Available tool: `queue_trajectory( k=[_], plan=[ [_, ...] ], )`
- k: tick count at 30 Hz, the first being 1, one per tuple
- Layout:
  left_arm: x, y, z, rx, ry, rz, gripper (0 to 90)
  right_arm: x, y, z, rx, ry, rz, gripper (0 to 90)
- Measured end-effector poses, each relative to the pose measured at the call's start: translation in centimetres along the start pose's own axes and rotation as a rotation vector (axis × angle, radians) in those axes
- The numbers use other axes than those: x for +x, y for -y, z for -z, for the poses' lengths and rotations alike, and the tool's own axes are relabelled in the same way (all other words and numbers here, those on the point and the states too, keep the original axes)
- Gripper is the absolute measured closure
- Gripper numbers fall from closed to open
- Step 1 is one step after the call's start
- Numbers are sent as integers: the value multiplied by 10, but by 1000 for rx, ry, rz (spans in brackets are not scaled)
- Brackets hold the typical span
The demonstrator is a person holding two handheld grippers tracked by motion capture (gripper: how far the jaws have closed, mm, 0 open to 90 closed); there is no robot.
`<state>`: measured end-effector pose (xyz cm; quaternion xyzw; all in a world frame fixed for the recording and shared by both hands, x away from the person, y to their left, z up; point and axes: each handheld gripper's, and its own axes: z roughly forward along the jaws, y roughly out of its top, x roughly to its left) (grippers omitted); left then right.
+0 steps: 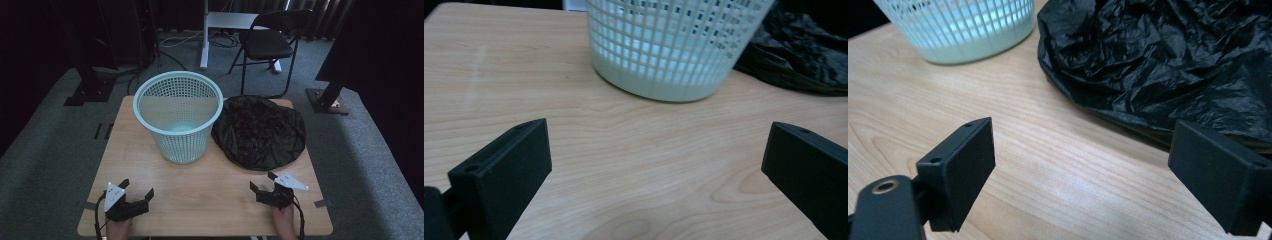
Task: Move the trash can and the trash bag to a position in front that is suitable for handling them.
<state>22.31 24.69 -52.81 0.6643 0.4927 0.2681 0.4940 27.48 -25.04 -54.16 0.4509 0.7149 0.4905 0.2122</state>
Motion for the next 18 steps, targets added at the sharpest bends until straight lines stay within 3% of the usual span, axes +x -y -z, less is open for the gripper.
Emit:
queue_trajectory(
  k=[3, 7, 10, 14, 18],
  plan=[
    [-3, 3, -2, -9, 13, 17, 0, 2, 0, -2, 20, 9, 20, 109],
    [-7, -1, -1, -19, -34, 10, 0, 6, 0, -4, 51, 16, 49, 109],
    [-9, -1, -1, -17, -42, 12, 0, 7, -1, -5, 61, 10, 60, 109],
    [-13, 0, -2, -17, -21, -4, 0, 9, -2, -8, 96, -25, 68, 109],
    [-12, 2, -5, -53, 15, -5, 0, 15, -4, -11, 104, -73, 89, 109]
  ],
)
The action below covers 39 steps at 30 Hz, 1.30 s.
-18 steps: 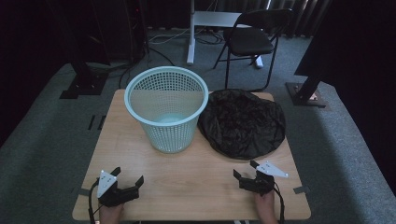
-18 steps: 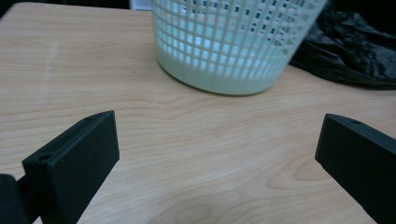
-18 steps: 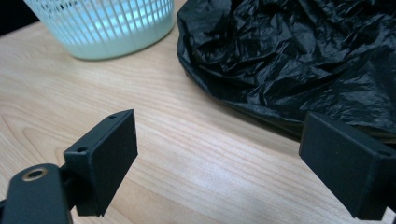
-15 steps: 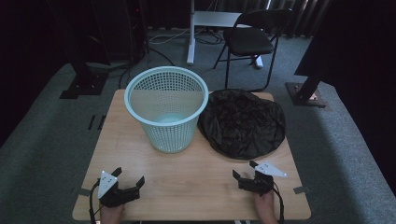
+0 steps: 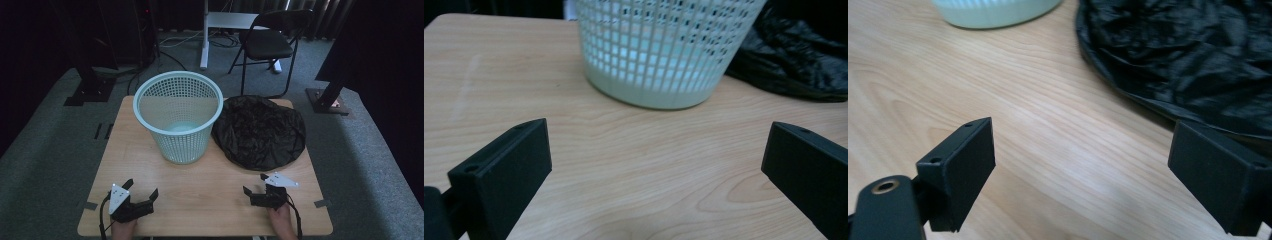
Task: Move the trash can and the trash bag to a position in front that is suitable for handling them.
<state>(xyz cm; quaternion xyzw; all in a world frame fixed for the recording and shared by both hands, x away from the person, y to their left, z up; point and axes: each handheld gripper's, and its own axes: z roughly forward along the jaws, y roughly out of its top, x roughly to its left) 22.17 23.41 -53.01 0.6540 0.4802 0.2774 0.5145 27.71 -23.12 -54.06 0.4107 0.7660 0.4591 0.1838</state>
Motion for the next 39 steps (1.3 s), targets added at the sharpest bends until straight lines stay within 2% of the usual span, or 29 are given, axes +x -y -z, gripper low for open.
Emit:
queue_trajectory(
  k=[1, 4, 8, 12, 18, 23, 29, 39],
  plan=[
    [2, 1, -2, -2, 21, 9, 0, 2, 0, -1, -2, -17, -2, 109],
    [5, 1, -5, 13, 33, 25, 0, 9, -5, -4, -4, -34, 24, 109],
    [5, -1, -6, 23, 37, 19, 0, 11, -14, -6, -38, -53, 22, 109],
    [5, -3, -8, 27, 35, 10, 0, 12, -21, -6, -60, -45, 24, 109],
    [14, -12, -10, -3, 0, 31, 0, 8, -40, -8, -122, -7, 31, 109],
    [28, -22, -15, -23, -38, 46, 0, -1, -59, -14, -163, 7, 16, 109],
    [46, -31, -25, -29, -79, 85, 0, -7, -83, -25, -200, 41, 30, 109],
    [62, -48, -47, -15, -102, 61, 0, -20, -109, -52, -221, 82, 8, 109]
  ],
)
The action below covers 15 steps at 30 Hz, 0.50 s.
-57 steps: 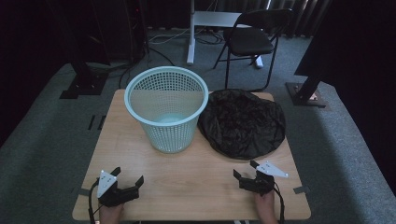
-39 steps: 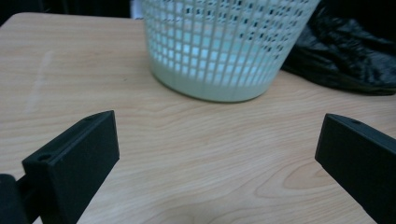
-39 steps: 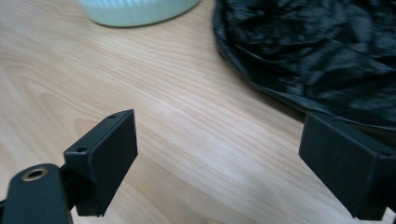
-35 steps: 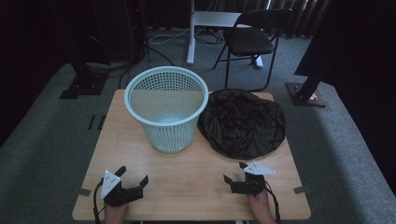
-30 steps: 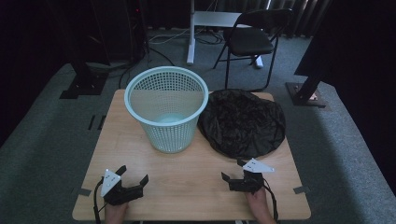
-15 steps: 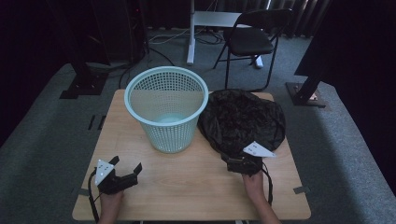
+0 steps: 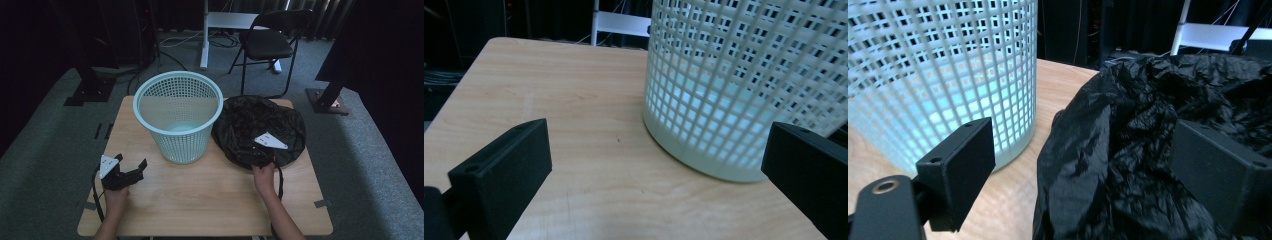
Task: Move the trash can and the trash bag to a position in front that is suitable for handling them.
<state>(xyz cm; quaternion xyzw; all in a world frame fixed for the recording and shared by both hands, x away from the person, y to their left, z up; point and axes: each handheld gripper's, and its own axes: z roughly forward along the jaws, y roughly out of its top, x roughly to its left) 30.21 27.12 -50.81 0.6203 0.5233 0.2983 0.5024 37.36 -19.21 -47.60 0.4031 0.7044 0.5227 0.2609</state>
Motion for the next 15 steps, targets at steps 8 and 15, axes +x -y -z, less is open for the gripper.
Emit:
queue_trajectory(
  k=[8, 15],
  plan=[
    [12, -16, -26, -3, -71, 4, 0, -4, -19, -37, 26, 25, -25, 109],
    [19, -30, -49, 15, -113, -8, 0, -10, -35, -65, 50, 52, -54, 109]
  ],
)
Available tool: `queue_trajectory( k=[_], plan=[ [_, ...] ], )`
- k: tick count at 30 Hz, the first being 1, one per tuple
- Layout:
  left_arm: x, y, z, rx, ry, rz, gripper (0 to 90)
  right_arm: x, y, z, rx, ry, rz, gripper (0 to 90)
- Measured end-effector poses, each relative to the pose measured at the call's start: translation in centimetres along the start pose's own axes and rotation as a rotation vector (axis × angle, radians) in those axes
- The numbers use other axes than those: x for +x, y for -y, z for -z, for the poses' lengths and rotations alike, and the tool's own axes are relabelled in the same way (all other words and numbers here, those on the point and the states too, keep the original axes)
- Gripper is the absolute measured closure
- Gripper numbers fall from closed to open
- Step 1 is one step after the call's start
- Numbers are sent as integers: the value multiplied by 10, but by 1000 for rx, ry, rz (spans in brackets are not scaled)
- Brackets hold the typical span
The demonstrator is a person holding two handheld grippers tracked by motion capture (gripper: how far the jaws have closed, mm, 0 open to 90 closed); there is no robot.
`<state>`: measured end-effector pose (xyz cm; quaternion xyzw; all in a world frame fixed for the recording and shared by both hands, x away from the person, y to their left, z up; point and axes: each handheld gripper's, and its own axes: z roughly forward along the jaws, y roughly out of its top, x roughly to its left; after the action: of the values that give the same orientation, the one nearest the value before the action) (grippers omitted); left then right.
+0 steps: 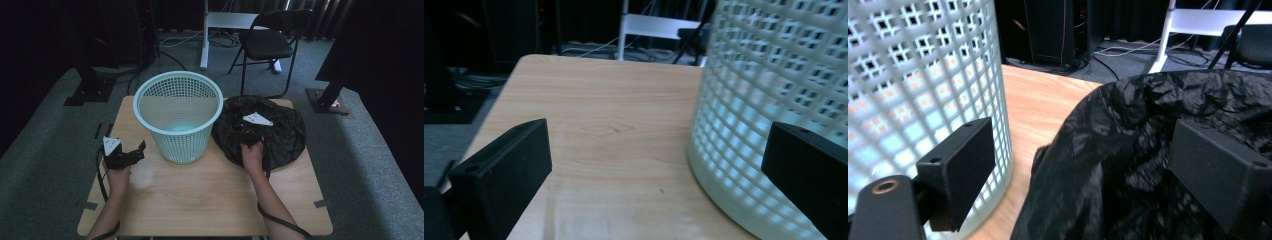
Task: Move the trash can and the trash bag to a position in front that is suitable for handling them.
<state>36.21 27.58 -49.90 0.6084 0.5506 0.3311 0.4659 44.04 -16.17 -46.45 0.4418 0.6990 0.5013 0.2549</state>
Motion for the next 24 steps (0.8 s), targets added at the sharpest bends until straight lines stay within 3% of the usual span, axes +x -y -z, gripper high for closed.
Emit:
queue_trajectory(
  k=[2, 5, 7, 16, 18, 19, 20, 24],
  plan=[
    [1, -3, -7, 15, -16, -8, 0, -1, -3, -8, 1, 1, -20, 109],
    [4, -8, -18, 42, -31, -12, 0, -2, -5, -20, 29, 20, 3, 109],
    [6, -11, -24, 51, -48, -4, 0, -2, -8, -27, 52, 39, 28, 109],
    [16, -20, -46, 70, -127, 22, 0, -3, -28, -50, 79, 77, 13, 109],
    [18, -24, -50, 88, -150, 15, 0, -3, -31, -55, 94, 81, -2, 109],
    [19, -27, -54, 80, -160, 36, 1, -2, -34, -58, 110, 104, -5, 109],
    [21, -28, -56, 93, -168, 22, 1, -1, -36, -61, 128, 112, -20, 109],
    [21, -34, -62, 110, -173, 22, 0, 0, -41, -71, 164, 136, -46, 109]
  ],
)
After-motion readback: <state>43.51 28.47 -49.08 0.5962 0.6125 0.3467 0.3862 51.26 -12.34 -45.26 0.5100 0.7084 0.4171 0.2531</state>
